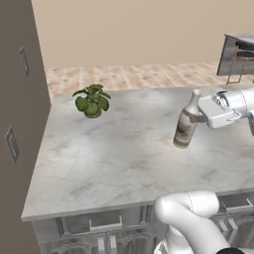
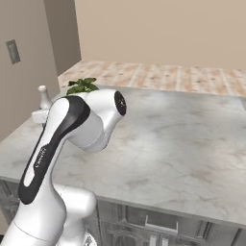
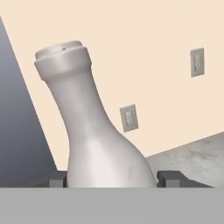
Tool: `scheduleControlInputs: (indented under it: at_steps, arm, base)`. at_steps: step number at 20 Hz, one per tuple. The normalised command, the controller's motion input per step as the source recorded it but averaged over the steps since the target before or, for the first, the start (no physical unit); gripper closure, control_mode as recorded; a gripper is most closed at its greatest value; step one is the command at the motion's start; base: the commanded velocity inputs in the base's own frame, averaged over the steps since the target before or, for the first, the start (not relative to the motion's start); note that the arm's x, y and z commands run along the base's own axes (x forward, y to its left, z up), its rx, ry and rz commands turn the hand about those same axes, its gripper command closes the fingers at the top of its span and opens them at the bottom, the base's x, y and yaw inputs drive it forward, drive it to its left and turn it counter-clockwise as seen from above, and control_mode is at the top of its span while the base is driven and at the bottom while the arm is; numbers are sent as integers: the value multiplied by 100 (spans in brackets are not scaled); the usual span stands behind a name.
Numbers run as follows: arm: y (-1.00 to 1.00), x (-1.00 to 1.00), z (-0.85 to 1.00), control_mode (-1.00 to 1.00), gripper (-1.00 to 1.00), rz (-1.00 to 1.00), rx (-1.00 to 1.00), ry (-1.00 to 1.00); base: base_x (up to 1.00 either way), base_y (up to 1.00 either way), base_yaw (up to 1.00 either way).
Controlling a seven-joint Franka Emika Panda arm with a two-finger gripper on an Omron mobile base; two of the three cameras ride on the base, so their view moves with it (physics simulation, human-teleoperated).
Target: Place the drinks on the dining counter in a tight cluster.
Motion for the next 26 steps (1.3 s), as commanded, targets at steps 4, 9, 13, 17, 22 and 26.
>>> scheduleControlInputs:
  at_steps: [4, 9, 13, 17, 22, 26]
  arm:
    - [0, 0, 0, 100, 100, 0, 0, 0]
    - [0, 0, 0, 100, 100, 0, 0, 0]
    - [0, 0, 0, 100, 100, 0, 0, 0]
    - [0, 0, 0, 100, 100, 0, 0, 0]
    - [0, 0, 0, 100, 100, 0, 0, 0]
    - [0, 0, 0, 100, 100, 0, 0, 0]
  base:
    - [-94, -20, -2]
    - [-100, -8, 0]
    - [-100, -55, -13]
    - [-55, -85, -52]
    - [0, -47, -83]
    - [0, -37, -87]
